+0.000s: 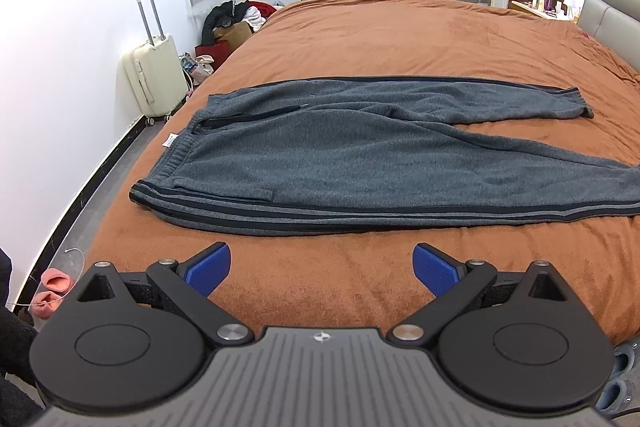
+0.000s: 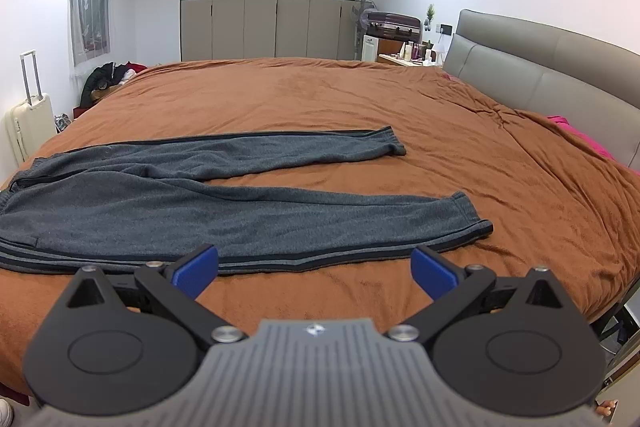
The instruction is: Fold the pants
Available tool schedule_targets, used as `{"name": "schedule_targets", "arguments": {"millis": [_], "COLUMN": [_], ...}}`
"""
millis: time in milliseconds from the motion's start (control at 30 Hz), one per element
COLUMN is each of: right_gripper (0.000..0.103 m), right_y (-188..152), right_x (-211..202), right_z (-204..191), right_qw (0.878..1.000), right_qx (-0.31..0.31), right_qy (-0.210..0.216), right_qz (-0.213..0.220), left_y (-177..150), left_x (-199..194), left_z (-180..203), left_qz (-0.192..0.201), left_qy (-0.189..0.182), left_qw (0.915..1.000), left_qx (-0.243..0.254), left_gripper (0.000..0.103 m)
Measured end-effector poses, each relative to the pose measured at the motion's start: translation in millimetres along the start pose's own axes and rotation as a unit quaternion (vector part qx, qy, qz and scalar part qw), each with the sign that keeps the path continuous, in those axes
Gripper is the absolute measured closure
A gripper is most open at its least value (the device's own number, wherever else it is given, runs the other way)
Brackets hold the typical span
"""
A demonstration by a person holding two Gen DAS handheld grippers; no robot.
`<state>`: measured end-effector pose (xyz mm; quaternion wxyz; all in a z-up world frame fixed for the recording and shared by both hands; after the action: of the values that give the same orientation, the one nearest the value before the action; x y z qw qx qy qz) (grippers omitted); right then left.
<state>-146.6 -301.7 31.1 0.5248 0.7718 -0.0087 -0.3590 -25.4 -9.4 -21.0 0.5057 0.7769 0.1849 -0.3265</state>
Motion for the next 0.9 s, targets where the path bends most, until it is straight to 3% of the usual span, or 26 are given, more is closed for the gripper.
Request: {"name": "schedule_targets", "arguments": {"millis": [900], "right_gripper": [0.005], "right_y": [-5], "right_x": [17], "right_z": [9], "right_qw": [1.0], "right_qx": [0.015], "right_qy": [-0.008], "right_qz": [-0.012], "left_y": [0], "left_x": [18], "left_z": [-4], "left_qz": [-0.01], "left_qy": [-0.005], "left_qw": [0.9999], "left_qx": [0.001], "left_gripper": [0.0]}}
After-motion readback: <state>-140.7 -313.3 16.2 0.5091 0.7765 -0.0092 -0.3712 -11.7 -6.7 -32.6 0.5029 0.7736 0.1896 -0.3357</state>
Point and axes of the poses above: each gripper's, at about its wrist camera, not at the fingertips, and x roughly the way its jaws point, z to its right, y to its top, the point moved 7 cm from there along x, roughly the way its jaws point, and after that the axes turned 14 degrees about x, right-handed, at the moved point
